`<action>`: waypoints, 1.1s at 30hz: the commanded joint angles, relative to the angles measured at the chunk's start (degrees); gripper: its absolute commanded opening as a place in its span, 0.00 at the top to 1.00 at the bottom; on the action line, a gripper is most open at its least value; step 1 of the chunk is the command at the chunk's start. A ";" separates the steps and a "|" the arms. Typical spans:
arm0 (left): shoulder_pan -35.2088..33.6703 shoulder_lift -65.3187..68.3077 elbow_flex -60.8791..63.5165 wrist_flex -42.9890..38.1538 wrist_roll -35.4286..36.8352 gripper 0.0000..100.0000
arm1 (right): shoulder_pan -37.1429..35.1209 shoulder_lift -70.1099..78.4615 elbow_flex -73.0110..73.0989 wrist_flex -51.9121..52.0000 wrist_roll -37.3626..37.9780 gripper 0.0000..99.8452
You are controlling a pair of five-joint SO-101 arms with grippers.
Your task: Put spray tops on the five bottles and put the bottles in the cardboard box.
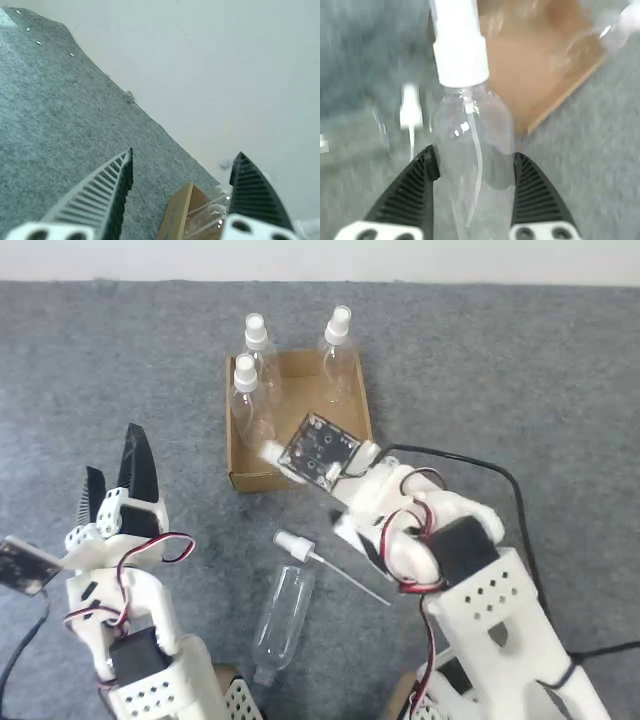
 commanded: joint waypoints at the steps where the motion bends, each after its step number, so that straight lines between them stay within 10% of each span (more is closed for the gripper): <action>1: 2.90 -0.70 -0.84 -1.49 -0.44 0.70 | -4.00 -2.51 -0.44 -7.87 -5.71 0.98; 11: 11.43 -0.79 -1.89 -1.41 -4.13 0.70 | -14.46 -2.51 1.32 -11.91 -5.63 0.98; 22: 24.26 -0.79 -15.43 17.76 -6.07 0.70 | -14.81 -2.51 10.46 -21.93 -5.63 0.98; 33: 22.15 -0.88 -15.87 17.67 -7.38 0.70 | -12.09 -3.21 10.29 -21.14 -6.24 0.98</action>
